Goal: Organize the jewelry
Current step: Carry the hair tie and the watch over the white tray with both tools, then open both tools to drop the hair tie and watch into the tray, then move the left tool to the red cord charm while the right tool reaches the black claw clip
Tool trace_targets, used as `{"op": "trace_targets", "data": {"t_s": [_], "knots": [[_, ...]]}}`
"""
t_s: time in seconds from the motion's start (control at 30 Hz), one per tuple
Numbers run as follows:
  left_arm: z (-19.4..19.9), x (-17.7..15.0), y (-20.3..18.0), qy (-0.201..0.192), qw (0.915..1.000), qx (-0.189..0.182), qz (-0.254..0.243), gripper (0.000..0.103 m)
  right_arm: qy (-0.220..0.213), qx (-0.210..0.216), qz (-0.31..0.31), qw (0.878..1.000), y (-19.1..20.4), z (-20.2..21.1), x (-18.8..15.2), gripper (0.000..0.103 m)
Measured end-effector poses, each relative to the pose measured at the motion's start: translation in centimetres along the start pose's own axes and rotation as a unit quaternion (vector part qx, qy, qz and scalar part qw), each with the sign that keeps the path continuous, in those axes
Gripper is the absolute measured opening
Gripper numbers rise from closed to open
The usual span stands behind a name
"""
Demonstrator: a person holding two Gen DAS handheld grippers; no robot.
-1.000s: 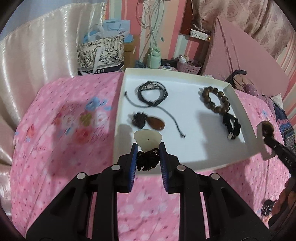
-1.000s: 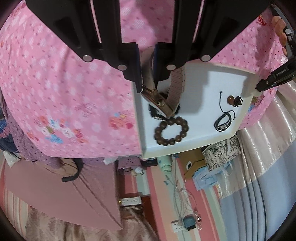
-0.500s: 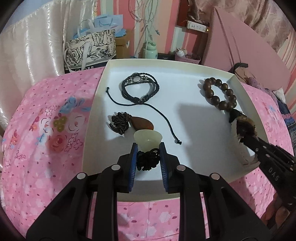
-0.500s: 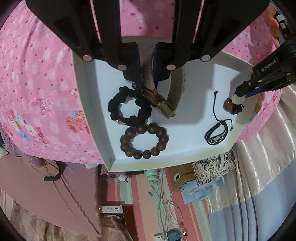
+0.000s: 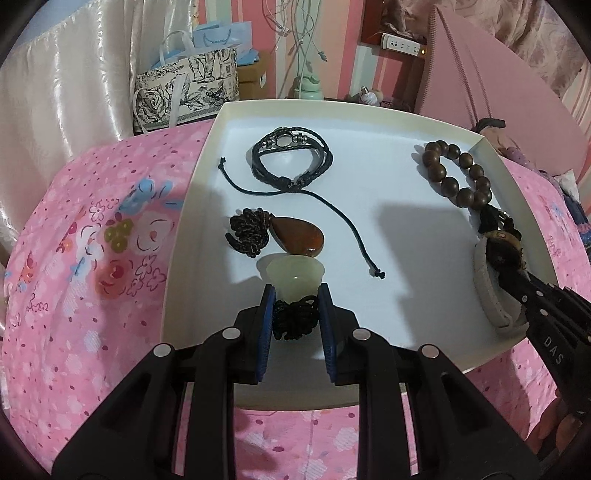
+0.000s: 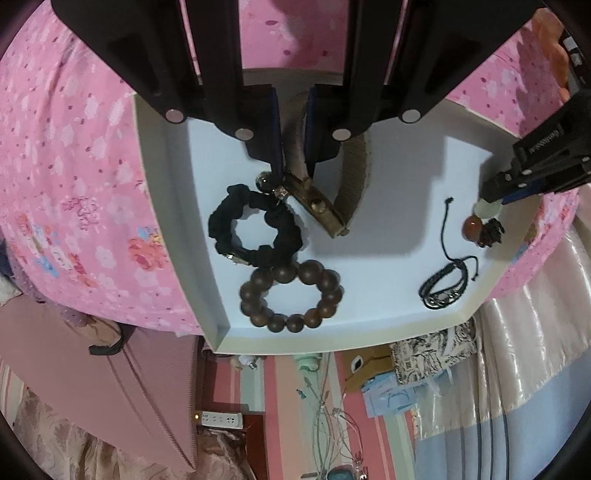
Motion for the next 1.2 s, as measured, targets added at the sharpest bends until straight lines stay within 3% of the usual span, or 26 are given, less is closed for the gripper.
{"op": "trace_targets", "data": {"t_s": [0.47,0.53,0.57,0.6,0.77,0.97,1.1,1.2], "knots": [[-0.2,-0.1,-0.1,0.001,1.0,0.004,-0.003,0.024,0.005,0.007,-0.001,1.0,-0.4,-0.4,-0.3,0.015],[0.1,-0.1,-0.1,-0.001,1.0,0.002,-0.002,0.034,0.004,0.007,-0.001,1.0,-0.3,-0.2,-0.2,0.027],[0.3,-0.1,-0.1,-0.004,1.0,0.002,-0.002,0.037,0.001,0.006,0.0,1.0,-0.3,0.0,-0.1,0.039],[0.5,0.0,-0.2,-0.007,1.0,0.002,-0.002,0.042,-0.002,0.005,0.002,1.0,-0.2,0.3,0.0,0.042],[1.6,0.1,-0.6,-0.016,0.9998,-0.005,-0.006,0.049,-0.007,0.006,-0.003,1.0,-0.6,1.5,0.5,0.045],[4.0,0.7,-1.1,-0.041,0.999,-0.009,-0.01,0.067,-0.037,0.006,-0.017,0.999,-2.0,3.7,1.6,0.064],[6.1,1.2,-0.7,-0.062,0.9981,-0.004,-0.002,0.084,-0.046,-0.002,-0.016,0.999,-2.5,5.0,2.2,0.069],[7.5,1.0,-0.4,-0.065,0.9979,-0.002,0.002,0.086,-0.055,-0.003,-0.018,0.998,-2.5,6.7,2.5,0.078]]}}
Point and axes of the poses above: each gripper's, at about its wrist camera, not at the fingertips, and z roughly against the way its jaws point, y to its left, x to its top, the point moved 5 cm from there along -z, roughly the way its jaws point, and after that the axes turned 4 degrees about x, right-handed, at the moved point
